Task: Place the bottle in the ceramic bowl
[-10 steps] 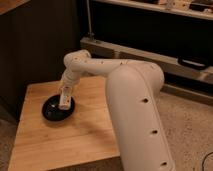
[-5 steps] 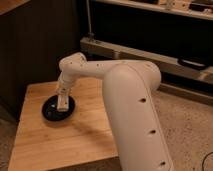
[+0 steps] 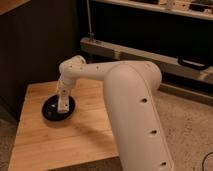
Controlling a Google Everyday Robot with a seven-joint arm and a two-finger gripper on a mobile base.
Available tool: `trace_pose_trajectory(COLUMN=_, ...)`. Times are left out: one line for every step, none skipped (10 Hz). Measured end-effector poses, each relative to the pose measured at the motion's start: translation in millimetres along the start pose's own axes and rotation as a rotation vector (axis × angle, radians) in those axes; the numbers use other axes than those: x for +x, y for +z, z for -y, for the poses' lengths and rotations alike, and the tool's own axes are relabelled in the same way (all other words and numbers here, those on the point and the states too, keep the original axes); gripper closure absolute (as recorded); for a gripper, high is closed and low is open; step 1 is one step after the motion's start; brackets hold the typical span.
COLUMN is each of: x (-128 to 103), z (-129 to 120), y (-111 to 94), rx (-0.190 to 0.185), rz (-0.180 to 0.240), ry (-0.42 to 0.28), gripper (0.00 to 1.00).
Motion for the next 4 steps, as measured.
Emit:
trace_pose_trajectory(x=0.3, z=1.8, y=0.1, rx=-0.008, rz=-0.006, ry=-0.002, gripper=0.20)
trace_pose_trajectory(x=0.2, z=2.8, y=-0.7, rx=-0.010, rz=-0.007, ry=-0.001, gripper=0.20)
trace_pose_trajectory(x=0.6, z=0.4, y=0.0, rx=-0.011, rz=-0.008, ry=-0.004, gripper=0.20)
trace_pose_trajectory(x=1.2, z=-0.7, y=0.3, rx=-0.012, rz=-0.009, ry=-0.004, gripper=0.20)
